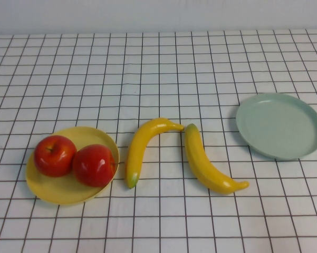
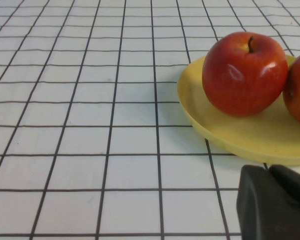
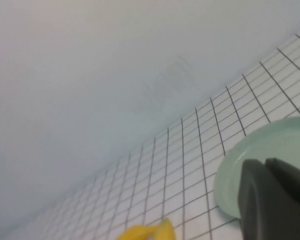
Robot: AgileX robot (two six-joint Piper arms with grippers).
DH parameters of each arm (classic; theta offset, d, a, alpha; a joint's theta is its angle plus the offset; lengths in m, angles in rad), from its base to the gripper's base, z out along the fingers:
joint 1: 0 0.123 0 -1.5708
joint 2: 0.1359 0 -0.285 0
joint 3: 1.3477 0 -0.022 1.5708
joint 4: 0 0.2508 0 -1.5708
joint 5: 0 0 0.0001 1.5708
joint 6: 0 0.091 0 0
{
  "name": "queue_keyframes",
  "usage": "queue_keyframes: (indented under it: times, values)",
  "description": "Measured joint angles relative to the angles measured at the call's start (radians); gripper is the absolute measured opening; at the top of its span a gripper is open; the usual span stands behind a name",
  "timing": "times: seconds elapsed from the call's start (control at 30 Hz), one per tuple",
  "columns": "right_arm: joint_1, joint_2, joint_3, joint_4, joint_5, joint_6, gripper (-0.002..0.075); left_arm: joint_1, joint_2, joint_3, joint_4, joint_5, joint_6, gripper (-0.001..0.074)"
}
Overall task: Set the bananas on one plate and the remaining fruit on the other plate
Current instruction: Put another type of fruit in the right plate
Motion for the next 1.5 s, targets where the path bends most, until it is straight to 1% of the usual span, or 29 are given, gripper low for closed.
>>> queue_keyframes:
  times: [0.07, 0.17, 0.3, 0.43, 0.53, 0.6, 0.67, 0.77, 0.97, 1.13, 1.27, 1.33, 1.4, 1.43, 1.5]
  values:
    - [0.0, 0.049, -0.083, -0.077, 0.059, -0.042, -0.0016, 0.0, 0.0, 0.0, 0.0, 0.0, 0.0, -0.0003]
    - [0.0, 0.195, -0.213, -0.218, 0.171, -0.064, -0.0015, 0.0, 0.0, 0.0, 0.0, 0.0, 0.0, -0.0003]
    - [0.0, 0.47, -0.4, -0.361, 0.358, -0.073, -0.0015, 0.0, 0.0, 0.0, 0.0, 0.0, 0.0, -0.0003]
    - [0.0, 0.714, -0.581, -0.433, 0.565, -0.113, -0.0015, 0.0, 0.0, 0.0, 0.0, 0.0, 0.0, -0.0003]
    - [0.0, 0.858, -0.664, -0.459, 0.663, -0.157, -0.0015, 0.0, 0.0, 0.0, 0.0, 0.0, 0.0, -0.0003]
    - [0.017, 0.948, -0.705, -0.472, 0.699, -0.181, -0.0015, 0.0, 0.0, 0.0, 0.0, 0.0, 0.0, -0.0003]
    - [0.057, 1.02, -0.745, -0.493, 0.711, -0.192, -0.0016, 0.0, 0.0, 0.0, 0.0, 0.0, 0.0, -0.0003]
    - [0.153, 1.124, -0.82, -0.561, 0.72, -0.165, -0.0015, 0.0, 0.0, 0.0, 0.0, 0.0, 0.0, -0.0003]
    - [0.385, 1.358, -1.002, -0.759, 0.738, -0.052, -0.0016, 0.0, 0.0, 0.0, 0.0, 0.0, 0.0, -0.0003]
    - [0.497, 1.566, -1.201, -0.829, 0.806, -0.035, -0.0015, 0.0, 0.0, 0.0, 0.0, 0.0, 0.0, -0.0003]
    - [0.552, 1.738, -1.361, -0.875, 0.874, -0.035, -0.0011, 0.0, 0.0, 0.0, 0.0, 0.0, 0.0, -0.0003]
    - [0.564, 1.804, -1.43, -0.878, 0.9, -0.046, 0.0015, 0.0, 0.0, 0.0, 0.0, 0.0, 0.0, -0.0003]
    - [0.57, 1.863, -1.497, -0.87, 0.923, -0.066, 0.0081, 0.0, 0.0, 0.0, 0.0, 0.0, 0.0, -0.0003]
    - [0.574, 1.893, -1.526, -0.861, 0.931, -0.068, 0.0137, 0.0, 0.0, 0.0, 0.0, 0.0, 0.0, -0.0003]
    - [0.579, 1.942, -1.569, -0.85, 0.941, -0.073, 0.0283, 0.0, 0.0, 0.0, 0.0, 0.0, 0.0, -0.0003]
